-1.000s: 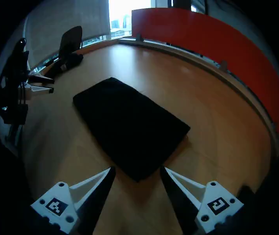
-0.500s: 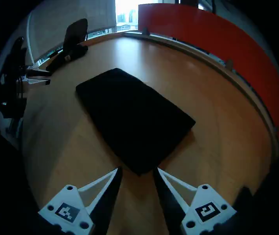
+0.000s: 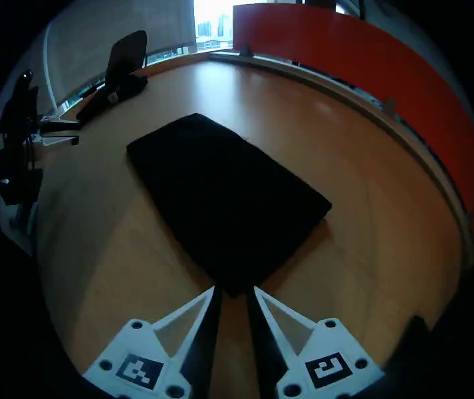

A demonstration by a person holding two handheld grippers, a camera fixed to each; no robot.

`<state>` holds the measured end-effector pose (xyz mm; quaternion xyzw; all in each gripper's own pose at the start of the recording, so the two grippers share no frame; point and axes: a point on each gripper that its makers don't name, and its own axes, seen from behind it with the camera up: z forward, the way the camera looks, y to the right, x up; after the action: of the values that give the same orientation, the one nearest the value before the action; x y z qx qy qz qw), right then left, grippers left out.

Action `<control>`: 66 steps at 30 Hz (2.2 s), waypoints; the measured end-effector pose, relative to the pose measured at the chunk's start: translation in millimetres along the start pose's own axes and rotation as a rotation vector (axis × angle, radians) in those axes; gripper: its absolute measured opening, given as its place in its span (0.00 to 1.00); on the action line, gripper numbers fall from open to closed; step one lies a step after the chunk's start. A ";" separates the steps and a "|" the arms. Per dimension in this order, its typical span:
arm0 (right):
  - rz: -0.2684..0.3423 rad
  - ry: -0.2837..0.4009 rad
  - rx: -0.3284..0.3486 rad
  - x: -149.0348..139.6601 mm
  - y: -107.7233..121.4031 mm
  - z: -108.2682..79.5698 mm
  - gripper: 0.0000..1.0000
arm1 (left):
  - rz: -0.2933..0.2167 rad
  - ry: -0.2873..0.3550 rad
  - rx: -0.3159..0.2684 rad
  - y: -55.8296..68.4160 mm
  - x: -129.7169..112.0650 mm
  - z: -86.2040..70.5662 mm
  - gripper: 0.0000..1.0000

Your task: Fold towel

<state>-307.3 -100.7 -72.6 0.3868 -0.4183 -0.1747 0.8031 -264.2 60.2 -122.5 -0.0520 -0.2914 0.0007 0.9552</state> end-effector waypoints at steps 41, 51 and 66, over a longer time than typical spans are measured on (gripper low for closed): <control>-0.076 0.160 -0.103 80.9 20.7 -48.8 0.03 | -0.007 0.005 0.007 -2.1 -2.2 -8.3 0.94; -0.129 0.186 -0.076 113.6 13.3 -49.3 0.03 | -0.014 -0.001 0.006 1.1 -8.3 -10.3 0.94; -0.305 0.206 0.124 189.6 -76.4 8.0 0.03 | -0.035 0.008 0.025 -4.6 -11.2 -19.2 0.94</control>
<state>-198.8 -267.9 -26.7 0.5104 -0.2802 -0.2276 0.7805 -262.9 53.4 -144.2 -0.0349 -0.2883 -0.0124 0.9568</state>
